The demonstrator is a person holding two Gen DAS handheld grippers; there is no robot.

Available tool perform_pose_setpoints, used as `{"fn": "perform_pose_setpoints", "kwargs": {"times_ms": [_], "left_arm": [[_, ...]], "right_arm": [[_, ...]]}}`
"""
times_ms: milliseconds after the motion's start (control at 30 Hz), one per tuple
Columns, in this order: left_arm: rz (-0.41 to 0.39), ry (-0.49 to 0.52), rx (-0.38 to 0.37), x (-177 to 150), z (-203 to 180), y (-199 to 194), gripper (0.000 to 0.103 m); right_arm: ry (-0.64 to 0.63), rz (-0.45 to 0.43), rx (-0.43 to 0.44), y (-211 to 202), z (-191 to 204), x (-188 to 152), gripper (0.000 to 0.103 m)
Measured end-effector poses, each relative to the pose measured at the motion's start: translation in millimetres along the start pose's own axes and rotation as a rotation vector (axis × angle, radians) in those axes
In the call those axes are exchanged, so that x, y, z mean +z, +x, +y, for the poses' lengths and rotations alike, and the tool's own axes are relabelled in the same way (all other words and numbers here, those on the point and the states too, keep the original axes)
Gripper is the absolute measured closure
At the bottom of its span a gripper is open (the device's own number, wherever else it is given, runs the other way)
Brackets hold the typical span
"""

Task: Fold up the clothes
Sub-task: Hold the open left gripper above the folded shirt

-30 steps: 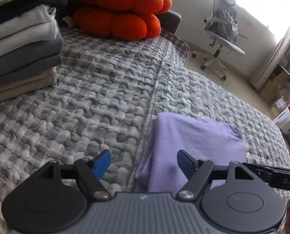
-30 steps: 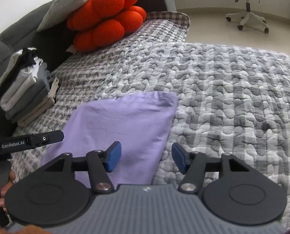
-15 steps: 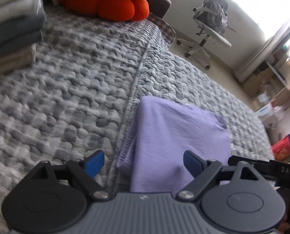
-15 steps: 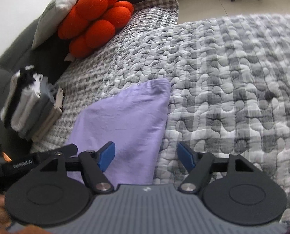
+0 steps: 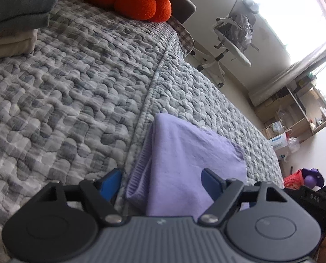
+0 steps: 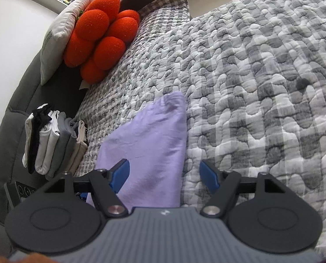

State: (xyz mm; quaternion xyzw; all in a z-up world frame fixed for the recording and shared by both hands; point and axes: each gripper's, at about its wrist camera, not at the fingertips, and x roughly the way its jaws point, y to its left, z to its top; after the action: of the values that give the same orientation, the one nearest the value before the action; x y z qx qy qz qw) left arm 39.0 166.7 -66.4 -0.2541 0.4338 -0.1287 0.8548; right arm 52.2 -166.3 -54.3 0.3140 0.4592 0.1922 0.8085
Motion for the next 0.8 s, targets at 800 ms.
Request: {"fn": "perform_pose_setpoints", "kwargs": {"times_ms": [800], "left_arm": [[-0.023, 0.035, 0.044, 0.6, -5.1, 4.4, 0.029]], "right_arm": [[-0.070, -0.043, -0.096, 16.6, 25.9, -6.1, 0.029]]}}
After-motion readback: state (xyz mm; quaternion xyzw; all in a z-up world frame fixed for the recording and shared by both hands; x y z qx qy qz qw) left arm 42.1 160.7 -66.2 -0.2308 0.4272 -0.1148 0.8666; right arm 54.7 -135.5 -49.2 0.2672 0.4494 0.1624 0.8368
